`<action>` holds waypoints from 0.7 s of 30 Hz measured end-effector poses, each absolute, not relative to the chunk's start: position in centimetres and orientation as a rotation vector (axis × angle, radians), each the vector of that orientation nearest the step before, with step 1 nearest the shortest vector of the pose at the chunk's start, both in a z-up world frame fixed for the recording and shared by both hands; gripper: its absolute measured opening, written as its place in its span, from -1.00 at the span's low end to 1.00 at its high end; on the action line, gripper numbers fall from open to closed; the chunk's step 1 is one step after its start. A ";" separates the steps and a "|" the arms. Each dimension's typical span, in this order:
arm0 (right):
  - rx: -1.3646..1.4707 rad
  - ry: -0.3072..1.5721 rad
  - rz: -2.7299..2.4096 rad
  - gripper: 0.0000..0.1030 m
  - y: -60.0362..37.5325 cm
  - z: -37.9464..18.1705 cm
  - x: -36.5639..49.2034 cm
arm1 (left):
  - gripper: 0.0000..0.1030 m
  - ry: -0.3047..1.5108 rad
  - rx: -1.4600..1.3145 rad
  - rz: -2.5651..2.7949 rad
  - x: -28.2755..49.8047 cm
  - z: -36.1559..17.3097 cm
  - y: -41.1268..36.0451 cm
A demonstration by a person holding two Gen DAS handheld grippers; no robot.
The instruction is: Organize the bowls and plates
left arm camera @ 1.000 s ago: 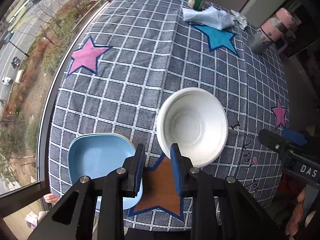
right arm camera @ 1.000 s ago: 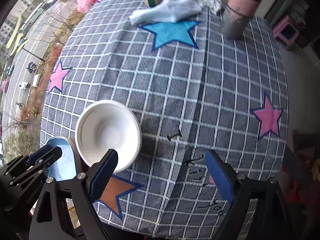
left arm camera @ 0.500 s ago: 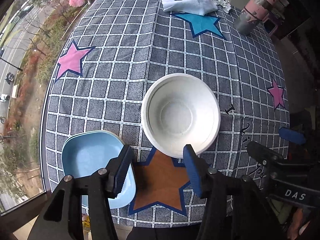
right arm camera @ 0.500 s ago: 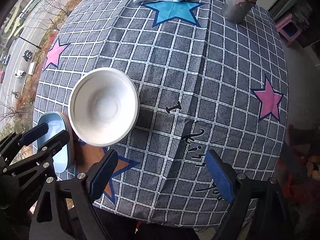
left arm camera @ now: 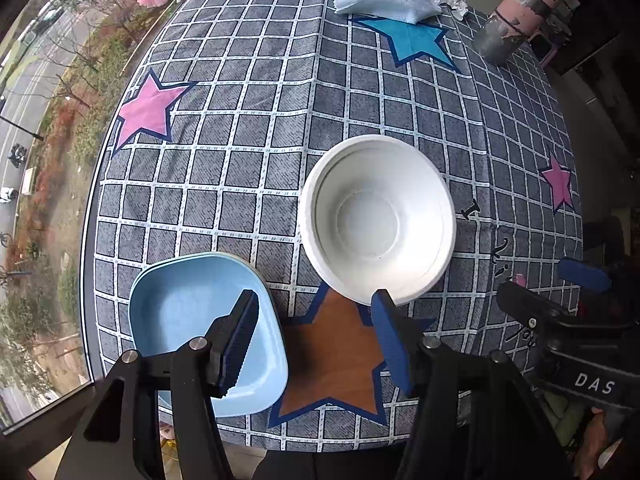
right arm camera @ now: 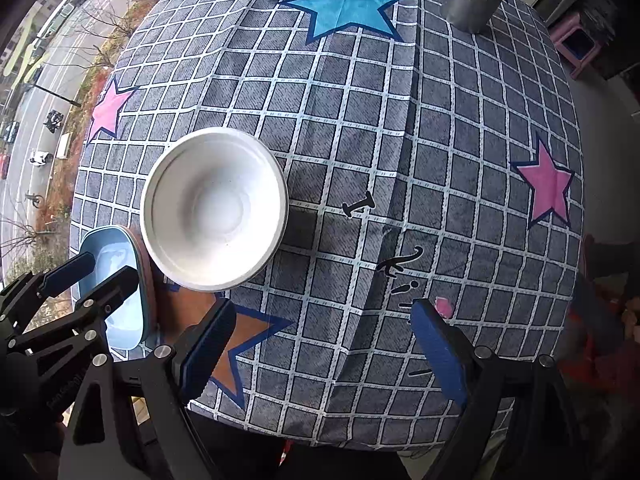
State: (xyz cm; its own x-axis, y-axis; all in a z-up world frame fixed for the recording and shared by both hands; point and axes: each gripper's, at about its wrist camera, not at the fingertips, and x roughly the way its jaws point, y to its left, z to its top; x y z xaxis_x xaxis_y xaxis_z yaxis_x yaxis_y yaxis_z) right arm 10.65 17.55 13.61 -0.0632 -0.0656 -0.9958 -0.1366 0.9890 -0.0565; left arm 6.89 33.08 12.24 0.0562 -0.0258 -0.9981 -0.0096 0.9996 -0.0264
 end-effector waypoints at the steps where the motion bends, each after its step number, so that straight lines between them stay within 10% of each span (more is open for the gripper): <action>1: -0.151 1.637 0.056 0.75 17.6 13.5 10.6 | 0.22 1.516 -0.027 -0.015 7.0 12.2 33.2; 17: -0.081 1.632 0.042 0.74 18.2 11.0 12.9 | 0.21 1.567 0.029 -0.075 12.8 8.6 34.8; 21: -0.011 1.673 0.034 0.44 18.3 9.3 13.7 | 0.21 1.584 0.062 -0.115 13.6 7.3 33.9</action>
State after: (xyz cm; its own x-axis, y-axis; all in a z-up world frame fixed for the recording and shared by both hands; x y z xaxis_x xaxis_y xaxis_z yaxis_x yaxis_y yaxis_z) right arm 13.66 18.32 9.27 -0.1027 0.0128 -0.9946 -0.0277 0.9995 0.0158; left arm 13.56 33.92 7.25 -0.0166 -0.0327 -0.9993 0.1122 0.9931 -0.0343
